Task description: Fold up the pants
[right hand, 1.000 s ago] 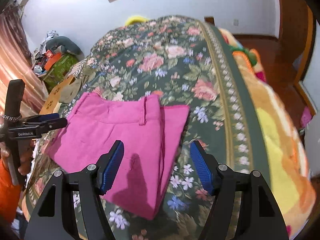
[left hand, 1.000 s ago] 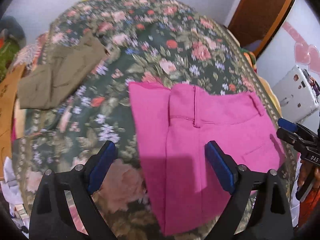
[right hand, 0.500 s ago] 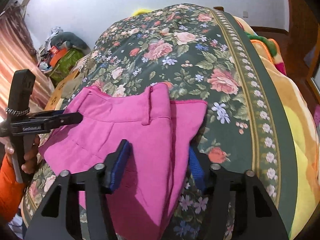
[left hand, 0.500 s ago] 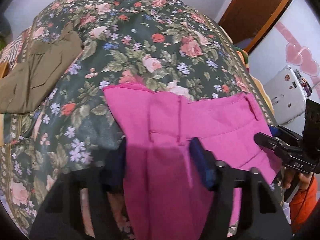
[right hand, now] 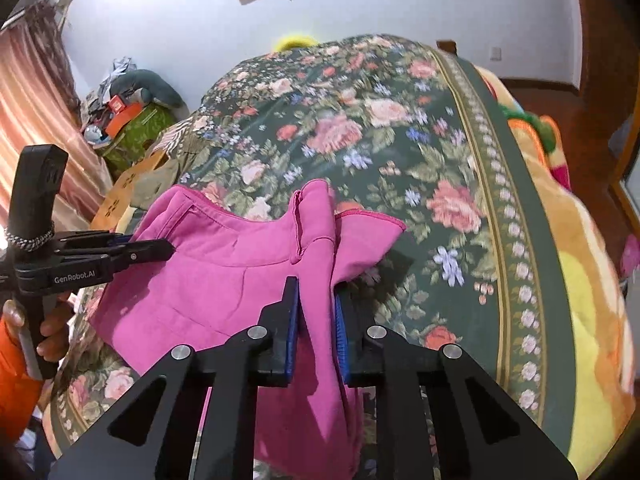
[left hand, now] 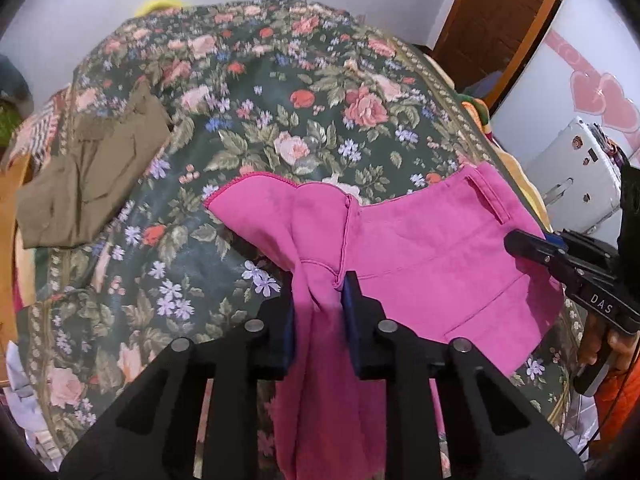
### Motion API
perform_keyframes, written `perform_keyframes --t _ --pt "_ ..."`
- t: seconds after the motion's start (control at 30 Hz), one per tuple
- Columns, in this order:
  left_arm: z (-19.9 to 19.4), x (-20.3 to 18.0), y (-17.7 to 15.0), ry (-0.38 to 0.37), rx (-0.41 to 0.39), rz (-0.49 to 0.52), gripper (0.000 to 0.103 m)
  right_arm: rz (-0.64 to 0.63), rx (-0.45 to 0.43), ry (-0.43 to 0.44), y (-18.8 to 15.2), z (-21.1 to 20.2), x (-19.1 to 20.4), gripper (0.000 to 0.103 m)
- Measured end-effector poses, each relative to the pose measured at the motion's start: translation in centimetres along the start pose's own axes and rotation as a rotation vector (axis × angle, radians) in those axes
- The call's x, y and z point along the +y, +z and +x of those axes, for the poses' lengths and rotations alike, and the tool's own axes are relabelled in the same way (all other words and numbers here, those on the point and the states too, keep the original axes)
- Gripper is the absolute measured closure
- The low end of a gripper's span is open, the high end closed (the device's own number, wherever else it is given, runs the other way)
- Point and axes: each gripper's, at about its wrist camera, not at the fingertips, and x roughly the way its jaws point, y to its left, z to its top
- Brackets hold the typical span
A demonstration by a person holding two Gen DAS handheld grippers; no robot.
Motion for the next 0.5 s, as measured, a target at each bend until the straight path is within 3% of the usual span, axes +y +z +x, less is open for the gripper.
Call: perform_keyframes --t 0.2,0.5 --pt "-3.7 0.0 0.0 0.034 -0.085 0.013 0.084 -0.059 -0.049 -0.003 1.5 -1.7 2.4 0.090" --pt "-9.6 3.5 1.0 0.091 -0.223 -0.027 0.084 -0.173 -0.140 0.013 5.8 -3.0 7.7 0.091"
